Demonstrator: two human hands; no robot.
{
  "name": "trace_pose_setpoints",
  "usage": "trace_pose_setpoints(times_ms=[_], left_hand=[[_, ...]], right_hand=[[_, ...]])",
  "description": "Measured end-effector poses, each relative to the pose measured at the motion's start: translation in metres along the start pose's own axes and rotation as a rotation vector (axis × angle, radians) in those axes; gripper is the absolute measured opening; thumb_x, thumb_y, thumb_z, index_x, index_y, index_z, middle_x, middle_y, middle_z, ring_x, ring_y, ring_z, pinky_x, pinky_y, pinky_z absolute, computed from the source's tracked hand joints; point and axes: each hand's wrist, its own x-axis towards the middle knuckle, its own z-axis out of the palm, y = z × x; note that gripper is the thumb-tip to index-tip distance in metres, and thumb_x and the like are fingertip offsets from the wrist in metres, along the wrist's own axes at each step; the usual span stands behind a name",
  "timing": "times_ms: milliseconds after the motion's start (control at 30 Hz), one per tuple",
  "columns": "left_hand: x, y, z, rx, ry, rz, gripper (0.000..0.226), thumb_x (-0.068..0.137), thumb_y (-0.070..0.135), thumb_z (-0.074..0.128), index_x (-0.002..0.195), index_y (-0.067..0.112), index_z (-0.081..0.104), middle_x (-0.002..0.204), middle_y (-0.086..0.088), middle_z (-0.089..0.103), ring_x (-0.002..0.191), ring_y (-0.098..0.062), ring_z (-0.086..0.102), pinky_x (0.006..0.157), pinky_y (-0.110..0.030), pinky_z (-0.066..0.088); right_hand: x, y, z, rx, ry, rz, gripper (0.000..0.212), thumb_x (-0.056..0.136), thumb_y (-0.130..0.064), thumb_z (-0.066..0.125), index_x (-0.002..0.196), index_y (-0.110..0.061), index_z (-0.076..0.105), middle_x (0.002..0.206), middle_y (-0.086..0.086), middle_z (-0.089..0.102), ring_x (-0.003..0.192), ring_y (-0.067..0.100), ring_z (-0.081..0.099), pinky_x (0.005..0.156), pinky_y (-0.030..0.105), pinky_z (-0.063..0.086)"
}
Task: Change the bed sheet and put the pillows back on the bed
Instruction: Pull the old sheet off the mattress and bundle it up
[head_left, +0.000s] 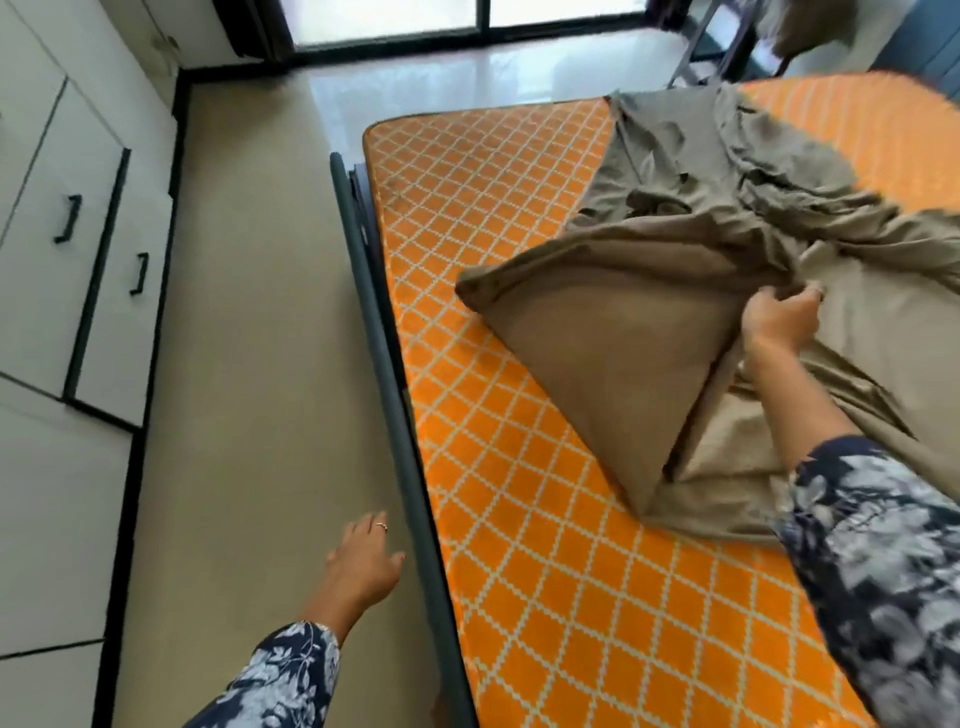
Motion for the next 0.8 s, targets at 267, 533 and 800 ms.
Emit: trace_pose_setpoints(times_ms=[267, 533, 800], left_hand=[[-0.082, 0.167, 0.032, 0.195, 0.068, 0.241, 0.071, 0.1, 0.042, 0.042, 0.154, 0.013, 0.008, 0.161, -0.006, 0.009, 0.148, -0.024, 0.01, 0.119, -0.039, 0.018], [-0.189, 0.362, 0.067, 0.344, 0.123, 0.446, 0.074, 0.097, 0.042, 0.047, 0.154, 0.018, 0.008, 0.162, -0.001, 0.002, 0.148, -0.027, 0.005, 0.116, -0.043, 0.016], [-0.261, 0.572, 0.102, 0.405, 0.203, 0.856, 0.069, 0.096, 0.038, 0.048, 0.154, 0.021, 0.013, 0.162, 0.001, 0.003, 0.149, -0.022, 0.002, 0.118, -0.043, 0.011]], right_hand=[[-0.031, 0.142, -0.121, -0.353, -0.686, -0.348, 0.036, 0.09, -0.011, 0.06, 0.124, 0.004, 0.057, 0.125, 0.023, 0.057, 0.12, 0.034, 0.052, 0.101, 0.033, 0.037], [0.02, 0.214, -0.331, -0.41, -0.728, -0.328, 0.028, 0.09, -0.014, 0.056, 0.113, -0.003, 0.067, 0.116, 0.016, 0.066, 0.113, 0.029, 0.059, 0.092, 0.033, 0.045], [0.082, 0.266, -0.461, -0.584, -0.627, -0.348, 0.05, 0.093, -0.029, 0.054, 0.142, -0.019, 0.044, 0.151, 0.016, 0.033, 0.14, 0.026, 0.031, 0.109, 0.03, 0.027]])
